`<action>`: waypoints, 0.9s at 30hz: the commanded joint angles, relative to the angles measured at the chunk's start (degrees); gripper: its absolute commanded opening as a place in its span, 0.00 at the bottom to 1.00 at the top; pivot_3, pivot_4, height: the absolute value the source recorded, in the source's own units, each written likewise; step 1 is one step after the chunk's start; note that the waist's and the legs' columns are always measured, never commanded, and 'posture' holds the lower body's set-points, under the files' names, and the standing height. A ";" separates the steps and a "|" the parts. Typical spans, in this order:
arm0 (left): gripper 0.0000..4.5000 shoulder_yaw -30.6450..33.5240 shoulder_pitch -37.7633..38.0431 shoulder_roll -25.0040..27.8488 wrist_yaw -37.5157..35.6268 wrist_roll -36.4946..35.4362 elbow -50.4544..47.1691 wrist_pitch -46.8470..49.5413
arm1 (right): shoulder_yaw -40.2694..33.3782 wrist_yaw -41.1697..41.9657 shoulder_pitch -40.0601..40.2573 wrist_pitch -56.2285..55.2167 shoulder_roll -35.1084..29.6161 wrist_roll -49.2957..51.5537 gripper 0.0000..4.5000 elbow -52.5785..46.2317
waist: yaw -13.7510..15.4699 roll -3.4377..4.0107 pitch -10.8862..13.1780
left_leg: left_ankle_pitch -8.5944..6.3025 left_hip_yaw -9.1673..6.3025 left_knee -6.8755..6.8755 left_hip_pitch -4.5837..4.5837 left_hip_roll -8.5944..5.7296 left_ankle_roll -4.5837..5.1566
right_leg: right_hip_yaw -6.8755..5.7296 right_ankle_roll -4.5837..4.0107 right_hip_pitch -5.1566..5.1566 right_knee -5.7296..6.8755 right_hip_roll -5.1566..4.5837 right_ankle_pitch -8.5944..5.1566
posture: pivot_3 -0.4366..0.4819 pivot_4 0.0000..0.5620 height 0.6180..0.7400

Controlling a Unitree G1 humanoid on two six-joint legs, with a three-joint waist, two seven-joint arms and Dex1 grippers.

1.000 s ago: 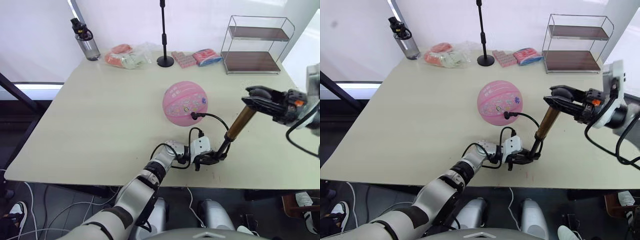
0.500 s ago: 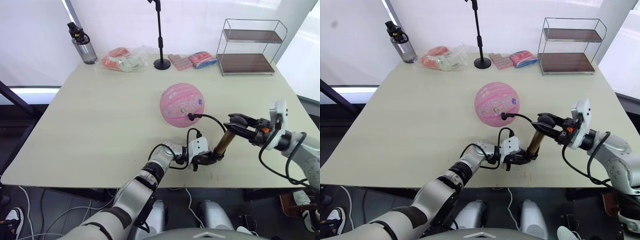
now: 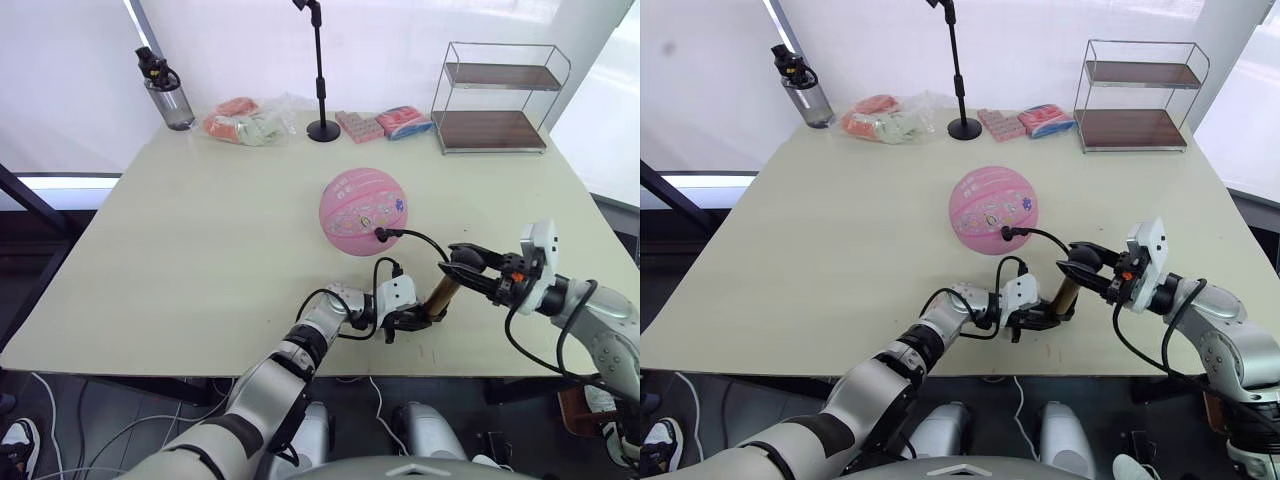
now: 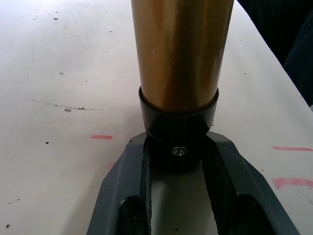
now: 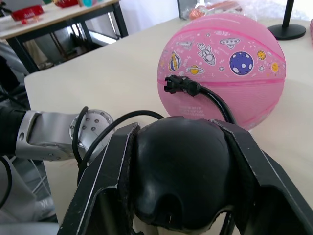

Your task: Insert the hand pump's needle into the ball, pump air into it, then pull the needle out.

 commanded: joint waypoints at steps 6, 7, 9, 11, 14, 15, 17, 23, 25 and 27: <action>0.23 -1.95 3.80 2.17 0.64 4.04 7.03 4.91 | -9.89 0.54 -6.24 11.36 -8.09 12.14 0.43 -4.39 | 0.44 0.46 0.48 | 0.01 0.00 0.01 -0.12 -0.18 0.02 | 0.02 0.16 -0.03 -0.02 -0.13 0.09 | 0.48 0.27 0.93; 0.23 -1.96 3.79 2.17 0.64 4.05 7.08 4.90 | -11.13 0.85 -7.32 12.47 -9.35 13.50 0.43 -4.51 | 0.51 0.55 0.58 | 0.02 0.02 0.01 -0.12 -0.19 0.04 | 0.03 0.16 -0.03 -0.03 -0.14 0.09 | 0.48 0.27 0.93; 0.23 -2.03 3.80 2.13 0.69 4.07 7.16 4.87 | -13.36 1.05 -9.61 14.39 -11.71 15.92 0.43 -4.17 | 0.65 0.58 0.71 | 0.14 0.04 0.01 -0.15 -0.22 0.24 | 0.03 0.17 -0.04 -0.06 -0.17 0.09 | 0.48 0.27 0.93; 0.23 -2.06 3.79 2.09 0.72 4.08 7.21 4.85 | -14.87 0.54 -11.71 15.92 -13.05 18.01 0.43 -3.60 | 0.84 0.54 0.82 | 0.14 0.01 0.01 -0.15 -0.20 0.24 | -0.01 0.17 -0.04 -0.07 -0.14 0.09 | 0.48 0.27 0.93; 0.23 -2.09 3.82 2.10 0.64 4.09 7.23 4.78 | -17.06 -0.56 -16.00 18.76 -15.20 21.96 0.43 -2.29 | 0.93 0.54 0.86 | 0.14 0.01 0.01 -0.15 -0.18 0.24 | -0.01 0.17 -0.05 -0.07 -0.13 0.09 | 0.48 0.27 0.93; 0.23 -2.09 3.82 2.13 0.60 4.08 7.22 4.77 | -17.71 -0.87 -17.76 19.56 -16.10 23.04 0.43 -1.78 | 0.92 0.58 0.88 | 0.14 0.03 0.01 -0.16 -0.18 0.24 | 0.00 0.17 -0.05 -0.07 -0.14 0.09 | 0.48 0.27 0.93; 0.23 -2.07 3.80 2.16 0.57 4.06 7.22 4.77 | -18.39 -1.45 -19.85 20.72 -17.14 24.47 0.43 -1.15 | 0.97 0.67 0.99 | 0.14 0.07 0.01 -0.16 -0.19 0.24 | 0.02 0.18 -0.06 -0.07 -0.16 0.09 | 0.48 0.27 0.93; 0.23 -2.13 3.71 2.29 0.60 4.02 7.37 4.77 | -19.62 -2.27 -25.50 25.54 -21.27 29.57 0.43 1.01 | 1.19 0.61 1.20 | 0.14 0.09 0.02 -0.26 -0.20 0.25 | 0.03 0.18 -0.14 -0.08 -0.20 0.10 | 0.48 0.27 0.93; 0.23 -2.16 3.70 2.10 0.72 4.01 7.47 4.73 | -19.22 -3.35 -27.05 26.64 -21.50 30.63 0.43 1.21 | 1.24 0.65 1.21 | 0.15 0.08 0.02 -0.29 -0.20 0.25 | 0.03 0.17 -0.19 -0.08 -0.19 0.10 | 0.48 0.27 0.93; 0.23 -2.23 3.78 1.86 0.84 4.04 7.55 4.66 | -18.63 -3.88 -26.90 27.21 -21.14 30.69 0.43 0.30 | 1.32 0.69 1.25 | 0.15 0.10 0.02 -0.35 -0.21 0.26 | 0.04 0.18 -0.25 -0.08 -0.19 0.10 | 0.48 0.27 0.93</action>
